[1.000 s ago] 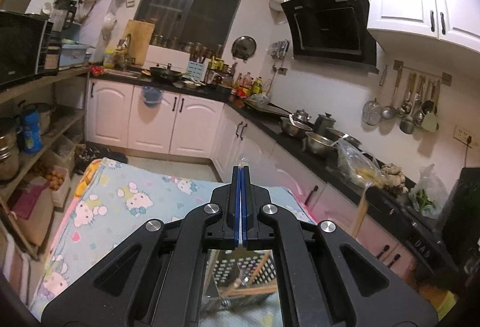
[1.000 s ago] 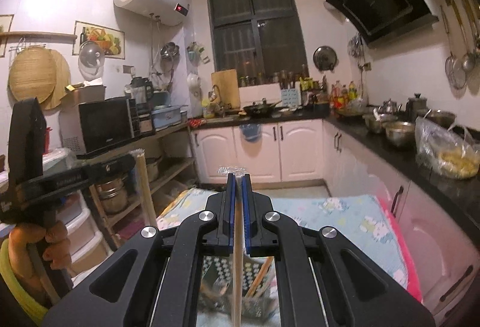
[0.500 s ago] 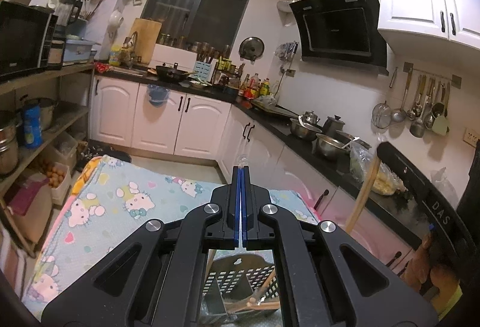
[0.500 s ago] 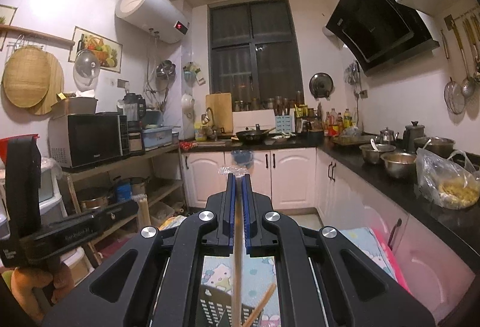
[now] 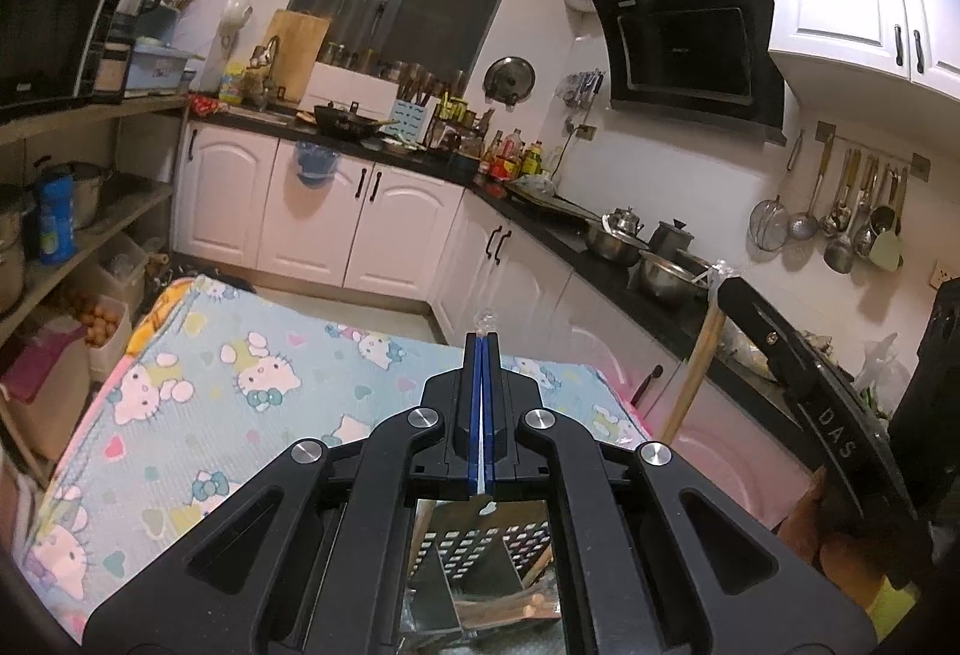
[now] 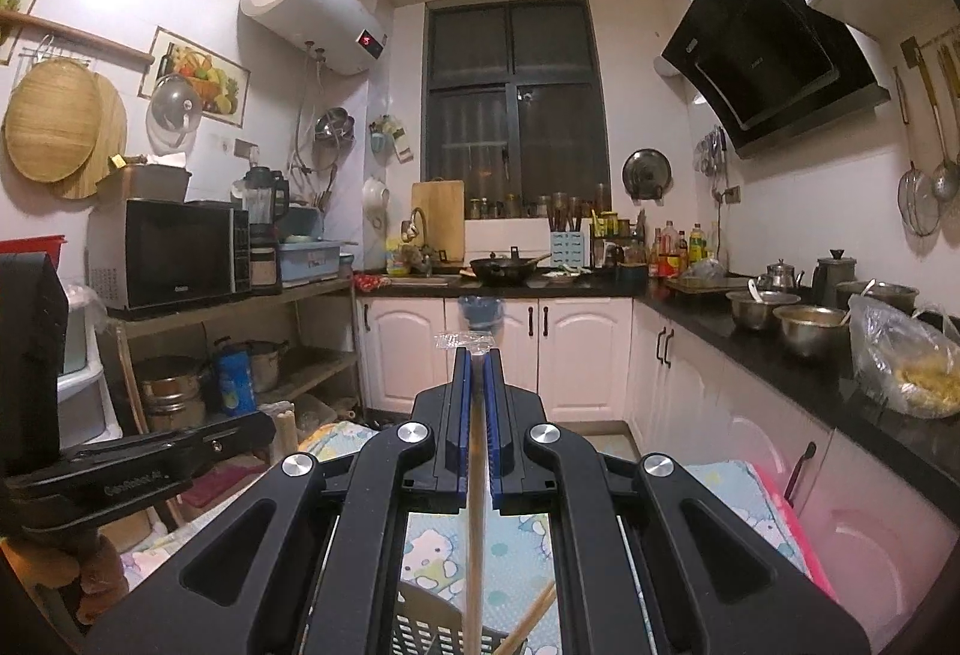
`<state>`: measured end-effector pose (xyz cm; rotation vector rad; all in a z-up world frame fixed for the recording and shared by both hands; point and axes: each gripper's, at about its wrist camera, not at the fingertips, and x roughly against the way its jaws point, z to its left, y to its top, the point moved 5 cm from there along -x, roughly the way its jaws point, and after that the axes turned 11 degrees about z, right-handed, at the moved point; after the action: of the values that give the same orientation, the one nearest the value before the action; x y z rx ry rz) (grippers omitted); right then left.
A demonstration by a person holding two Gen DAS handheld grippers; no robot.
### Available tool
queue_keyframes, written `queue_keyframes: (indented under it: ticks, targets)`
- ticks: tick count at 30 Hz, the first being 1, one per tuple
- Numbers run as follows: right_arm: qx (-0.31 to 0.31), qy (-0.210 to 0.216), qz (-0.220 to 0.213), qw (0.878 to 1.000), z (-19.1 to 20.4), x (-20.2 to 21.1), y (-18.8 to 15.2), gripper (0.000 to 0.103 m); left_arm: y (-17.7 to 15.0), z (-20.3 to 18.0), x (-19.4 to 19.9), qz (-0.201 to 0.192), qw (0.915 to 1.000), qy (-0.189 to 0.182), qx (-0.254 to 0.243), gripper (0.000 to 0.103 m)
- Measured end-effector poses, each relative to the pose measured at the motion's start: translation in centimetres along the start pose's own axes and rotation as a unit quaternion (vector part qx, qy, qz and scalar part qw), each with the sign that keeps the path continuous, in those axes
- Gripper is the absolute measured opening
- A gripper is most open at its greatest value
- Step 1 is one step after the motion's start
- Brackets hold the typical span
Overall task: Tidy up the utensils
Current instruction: 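Lower both held chopsticks into the green holder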
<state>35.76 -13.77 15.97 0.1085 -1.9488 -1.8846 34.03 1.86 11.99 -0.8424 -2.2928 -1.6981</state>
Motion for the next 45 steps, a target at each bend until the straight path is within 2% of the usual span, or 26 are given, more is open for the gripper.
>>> queue_keyframes:
  ticks: [12, 22, 39, 45]
  targets:
    - [0.001, -0.015, 0.017, 1.0, -0.9, -1.9, -3.6, 0.005, -2.0, 0.9, -1.2, 0.019, 0.9998, -0.004, 0.007, 0.0]
    - [-0.02, -0.018, 0.035, 0.999, -2.4, -0.7, -6.2, 0.005, -3.4, 1.3, -1.3, 0.039, 0.9992, -0.001, 0.013, 0.0]
    - [-0.078, 0.026, 0.082, 0.993, -3.1, 1.3, -8.1, 0.005, -4.8, 1.3, 0.0, 0.055, 0.9982, 0.011, 0.02, 0.0]
    - [-0.085, 0.028, 0.095, 0.991, -3.2, 1.8, -8.6, 0.006, -5.5, 1.5, 1.3, 0.054, 0.9981, 0.008, 0.027, 0.018]
